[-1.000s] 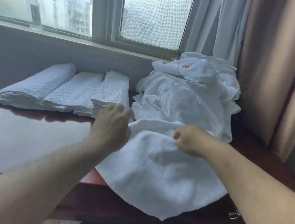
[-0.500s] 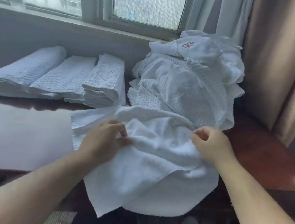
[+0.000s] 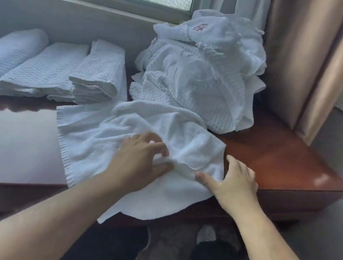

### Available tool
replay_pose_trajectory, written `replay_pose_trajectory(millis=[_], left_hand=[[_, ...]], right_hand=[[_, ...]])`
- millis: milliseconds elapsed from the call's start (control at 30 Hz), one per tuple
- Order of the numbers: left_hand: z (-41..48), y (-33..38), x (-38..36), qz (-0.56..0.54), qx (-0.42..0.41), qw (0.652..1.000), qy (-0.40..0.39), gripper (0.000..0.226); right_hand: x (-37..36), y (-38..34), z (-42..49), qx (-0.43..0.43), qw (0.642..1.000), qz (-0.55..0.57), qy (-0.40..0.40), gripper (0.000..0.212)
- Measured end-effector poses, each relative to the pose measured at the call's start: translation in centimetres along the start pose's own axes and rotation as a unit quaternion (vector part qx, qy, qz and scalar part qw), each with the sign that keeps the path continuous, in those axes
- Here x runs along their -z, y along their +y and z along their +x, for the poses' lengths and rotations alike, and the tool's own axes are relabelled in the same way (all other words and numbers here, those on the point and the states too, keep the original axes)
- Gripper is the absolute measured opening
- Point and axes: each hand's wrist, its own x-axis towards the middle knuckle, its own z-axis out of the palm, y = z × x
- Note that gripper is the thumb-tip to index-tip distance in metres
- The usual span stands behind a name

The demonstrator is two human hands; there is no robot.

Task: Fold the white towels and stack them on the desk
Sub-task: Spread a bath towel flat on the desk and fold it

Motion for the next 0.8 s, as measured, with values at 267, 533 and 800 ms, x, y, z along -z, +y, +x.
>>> replay_pose_trajectory(millis=[267, 533, 800], left_hand=[[0.7, -0.5, 0.5, -0.219, 0.064, 0.969, 0.098, 0.014], [0.3, -1.9, 3.0, -0.478, 0.088, 0.862, 0.142, 0.027], [1.0, -1.8, 3.3, -0.549, 0.148, 0.808, 0.156, 0.021]], right_hand=[[-2.1, -4.1, -0.4, 0.043, 0.999, 0.018, -0.011, 0.095], [-1.8, -8.3, 1.3, 0.033, 0.812, 0.579, -0.067, 0.018], [-1.7, -9.3, 1.8, 0.009, 0.8, 0.585, -0.134, 0.054]])
